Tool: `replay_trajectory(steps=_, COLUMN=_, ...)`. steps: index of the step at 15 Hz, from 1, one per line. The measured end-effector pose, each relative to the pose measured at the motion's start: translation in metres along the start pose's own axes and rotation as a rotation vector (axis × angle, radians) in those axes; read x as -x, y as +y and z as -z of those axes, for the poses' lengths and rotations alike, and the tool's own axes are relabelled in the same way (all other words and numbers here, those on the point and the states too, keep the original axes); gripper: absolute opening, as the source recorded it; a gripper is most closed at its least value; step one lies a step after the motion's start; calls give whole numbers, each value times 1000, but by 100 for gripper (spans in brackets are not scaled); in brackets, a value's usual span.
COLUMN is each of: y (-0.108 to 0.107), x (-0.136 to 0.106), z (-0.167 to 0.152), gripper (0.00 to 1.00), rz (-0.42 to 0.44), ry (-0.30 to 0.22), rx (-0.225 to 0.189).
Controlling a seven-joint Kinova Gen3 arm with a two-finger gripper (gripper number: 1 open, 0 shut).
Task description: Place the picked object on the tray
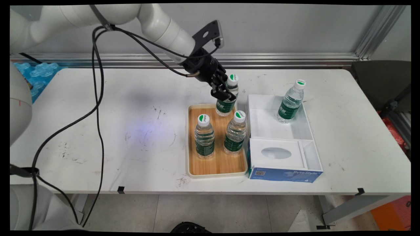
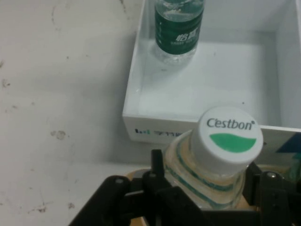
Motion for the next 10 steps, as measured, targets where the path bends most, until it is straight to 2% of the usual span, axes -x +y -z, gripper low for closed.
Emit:
replay_trajectory(steps=5, y=-7, x=3, z=-16, gripper=0, rz=10, ry=20, rx=1)
replay_trajectory(steps=10, y=-10, x=8, z=-25, gripper=0, rz=18, ry=17, rx=6)
